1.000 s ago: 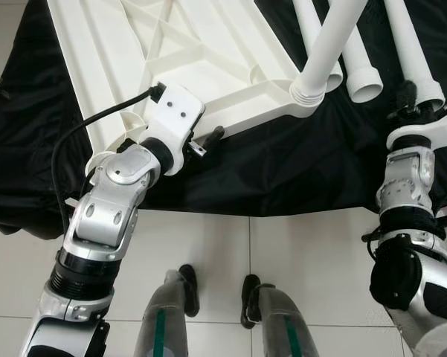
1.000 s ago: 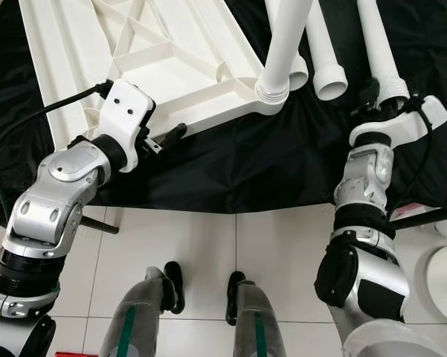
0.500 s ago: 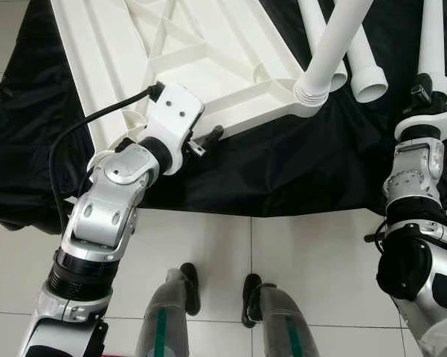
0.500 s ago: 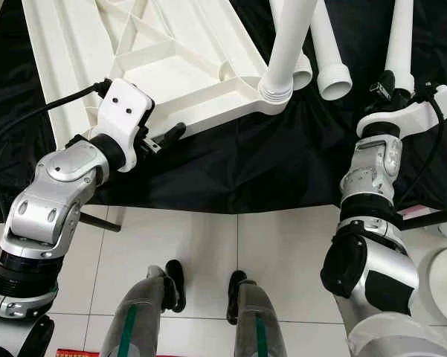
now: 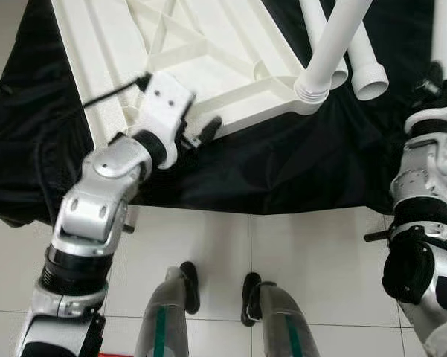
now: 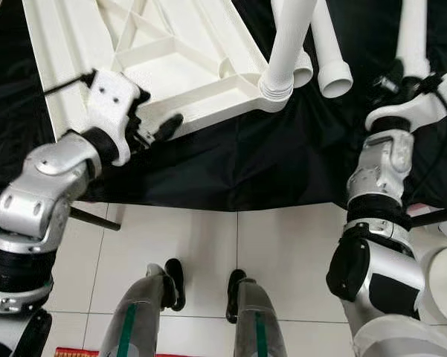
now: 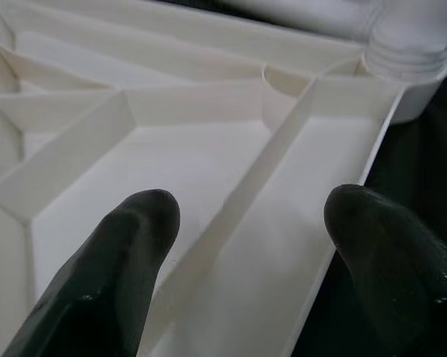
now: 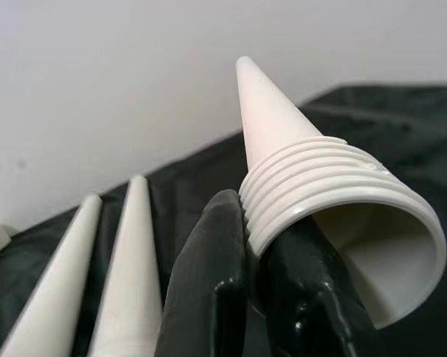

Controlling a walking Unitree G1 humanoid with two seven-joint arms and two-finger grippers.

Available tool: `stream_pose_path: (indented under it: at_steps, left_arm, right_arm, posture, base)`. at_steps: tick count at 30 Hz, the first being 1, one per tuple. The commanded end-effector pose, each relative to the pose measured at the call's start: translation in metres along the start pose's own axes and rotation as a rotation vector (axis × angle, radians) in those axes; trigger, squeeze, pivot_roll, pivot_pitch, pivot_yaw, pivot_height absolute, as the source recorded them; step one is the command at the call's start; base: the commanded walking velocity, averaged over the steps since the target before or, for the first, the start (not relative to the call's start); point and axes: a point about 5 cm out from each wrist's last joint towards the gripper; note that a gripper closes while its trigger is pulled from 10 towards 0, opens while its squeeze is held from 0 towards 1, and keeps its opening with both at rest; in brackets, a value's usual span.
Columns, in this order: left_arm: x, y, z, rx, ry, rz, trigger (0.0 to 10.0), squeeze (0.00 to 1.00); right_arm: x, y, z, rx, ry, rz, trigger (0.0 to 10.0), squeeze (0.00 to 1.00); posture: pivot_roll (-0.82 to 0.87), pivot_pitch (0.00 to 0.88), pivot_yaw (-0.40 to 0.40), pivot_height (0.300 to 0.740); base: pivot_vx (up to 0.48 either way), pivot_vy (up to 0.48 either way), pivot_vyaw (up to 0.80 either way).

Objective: Building children table

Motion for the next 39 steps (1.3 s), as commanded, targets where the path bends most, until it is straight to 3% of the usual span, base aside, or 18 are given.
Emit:
stream_pose_path:
  at_steps: [1,6,8,11,14,18,21,26,27,31,33,35,39]
  left_arm:
    - [0.002,0.0,-0.006,0.008,-0.093,0.0,10.0,0.0]
    - [0.0,0.007,-0.006,0.027,-0.101,-0.04,10.0,0.0]
    - [-0.005,0.011,-0.006,0.061,-0.09,-0.079,10.0,0.0]
    - [-0.006,0.01,-0.007,0.063,-0.089,-0.081,10.0,0.0]
    - [-0.009,0.011,-0.009,0.08,-0.086,-0.101,10.0,0.0]
    - [-0.01,0.011,-0.009,0.086,-0.081,-0.108,10.0,0.0]
    - [-0.011,0.015,-0.006,0.103,-0.07,-0.13,10.0,0.0]
    - [-0.011,0.016,-0.005,0.105,-0.07,-0.134,10.0,0.0]
    - [-0.011,0.017,-0.005,0.104,-0.07,-0.136,10.0,0.0]
    - [-0.012,0.017,-0.005,0.105,-0.072,-0.137,10.0,0.0]
    - [-0.011,0.012,-0.008,0.1,-0.085,-0.116,10.0,0.0]
    - [-0.011,0.012,-0.008,0.1,-0.085,-0.116,10.0,0.0]
    - [-0.01,0.008,-0.01,0.1,-0.1,-0.097,10.0,0.0]
  right_arm:
    - [-0.002,0.008,0.002,0.019,0.02,-0.048,10.0,0.0]
    - [-0.006,0.019,0.011,0.048,0.063,-0.098,10.0,0.0]
    - [-0.008,0.031,0.031,0.042,0.158,-0.158,10.0,0.0]
    - [-0.007,0.033,0.035,0.031,0.176,-0.165,10.0,0.0]
    - [-0.004,0.042,0.052,-0.039,0.229,-0.198,10.0,0.0]
    - [-0.004,0.045,0.058,-0.058,0.244,-0.21,10.0,0.0]
    - [-0.008,0.06,0.079,-0.134,0.321,-0.263,10.0,0.0]
    - [-0.01,0.066,0.085,-0.16,0.348,-0.282,10.0,0.0]
    - [-0.013,0.074,0.094,-0.18,0.393,-0.307,10.0,0.0]
    - [-0.014,0.08,0.102,-0.186,0.437,-0.327,10.0,0.0]
    - [-0.008,0.083,0.116,-0.121,0.493,-0.355,10.0,0.0]
    - [-0.008,0.083,0.116,-0.121,0.493,-0.355,10.0,0.0]
    - [0.009,0.081,0.131,0.041,0.496,-0.421,10.0,0.0]
  posture:
    - [0.17,0.25,-0.01,0.74]
    - [0.16,0.229,-0.022,0.74]
    - [0.14,0.193,-0.033,0.74]
    - [0.14,0.193,-0.033,0.74]
    - [0.13,0.171,-0.039,0.74]
    - [0.13,0.165,-0.041,0.74]
    - [0.12,0.154,-0.039,0.74]
    - [0.12,0.151,-0.038,0.74]
    - [0.12,0.15,-0.037,0.74]
    - [0.13,0.15,-0.037,0.74]
    - [0.13,0.155,-0.023,0.74]
    - [0.13,0.155,-0.023,0.74]
    - [0.13,0.158,0.013,0.74]
  base:
    - [0.0,0.0,0.0]
    - [0.0,0.0,0.0]
    - [0.0,0.0,0.0]
    - [0.0,0.0,0.0]
    - [0.0,0.0,0.0]
    - [0.0,0.0,0.0]
    - [0.0,0.0,0.0]
    - [0.0,0.0,0.0]
    - [0.0,0.0,0.0]
    - [0.0,0.0,0.0]
    - [0.0,0.0,0.0]
    - [0.0,0.0,0.0]
    - [0.0,0.0,0.0]
Point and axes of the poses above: a point about 5 cm out from each wrist's last joint towards the gripper, its own x axis pointing back from the gripper into the wrist, its own y axis along the axis of the wrist's last joint, z = x × y, and after that the axes turned 7 degrees about x, right-handed
